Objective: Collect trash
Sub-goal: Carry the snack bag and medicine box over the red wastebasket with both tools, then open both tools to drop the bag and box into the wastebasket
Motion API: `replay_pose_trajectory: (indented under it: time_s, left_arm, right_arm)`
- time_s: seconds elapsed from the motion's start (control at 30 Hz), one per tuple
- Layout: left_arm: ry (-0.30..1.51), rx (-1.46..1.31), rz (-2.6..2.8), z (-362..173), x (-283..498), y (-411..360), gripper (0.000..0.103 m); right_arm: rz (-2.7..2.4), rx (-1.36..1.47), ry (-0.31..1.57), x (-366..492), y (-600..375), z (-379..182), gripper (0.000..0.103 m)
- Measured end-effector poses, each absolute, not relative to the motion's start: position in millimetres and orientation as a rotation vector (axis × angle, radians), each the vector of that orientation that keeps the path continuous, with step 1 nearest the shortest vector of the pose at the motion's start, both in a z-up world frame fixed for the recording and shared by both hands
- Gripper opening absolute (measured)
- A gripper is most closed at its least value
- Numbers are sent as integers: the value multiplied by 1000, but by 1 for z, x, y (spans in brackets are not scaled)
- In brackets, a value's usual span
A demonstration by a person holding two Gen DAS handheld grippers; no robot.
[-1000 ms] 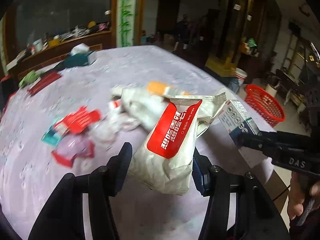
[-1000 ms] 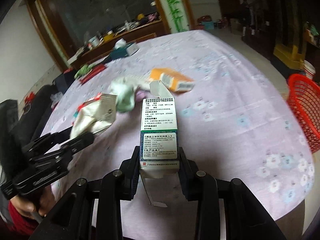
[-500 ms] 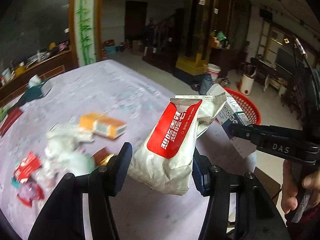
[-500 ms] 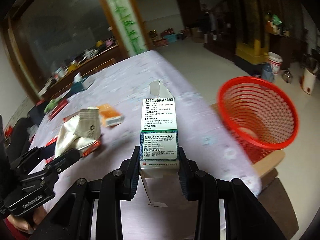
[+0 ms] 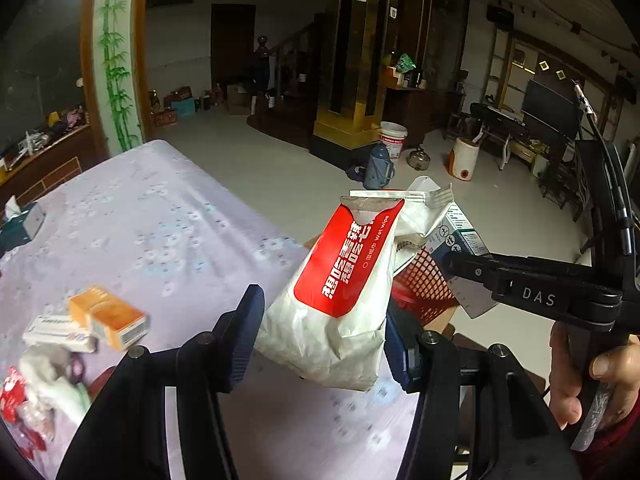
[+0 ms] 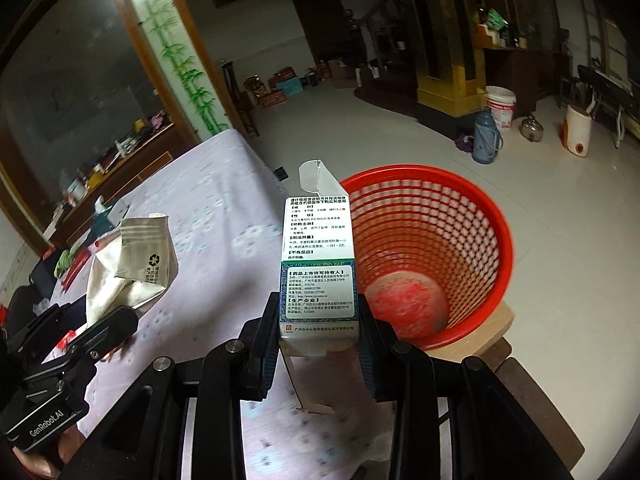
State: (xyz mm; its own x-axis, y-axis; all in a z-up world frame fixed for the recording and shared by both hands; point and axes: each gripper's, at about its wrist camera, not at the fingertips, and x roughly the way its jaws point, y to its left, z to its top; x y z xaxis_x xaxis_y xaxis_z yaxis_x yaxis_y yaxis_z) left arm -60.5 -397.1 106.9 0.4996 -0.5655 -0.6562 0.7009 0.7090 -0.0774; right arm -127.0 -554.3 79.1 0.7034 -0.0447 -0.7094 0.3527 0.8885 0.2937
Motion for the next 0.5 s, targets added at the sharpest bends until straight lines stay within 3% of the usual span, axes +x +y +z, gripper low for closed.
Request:
replay_pose_trajectory:
  time_s: [0.5]
  left_arm:
    - [776,191,-810,89,-28,-475,55]
  right_arm:
    - [-272,509,777,-115,-623,69,37]
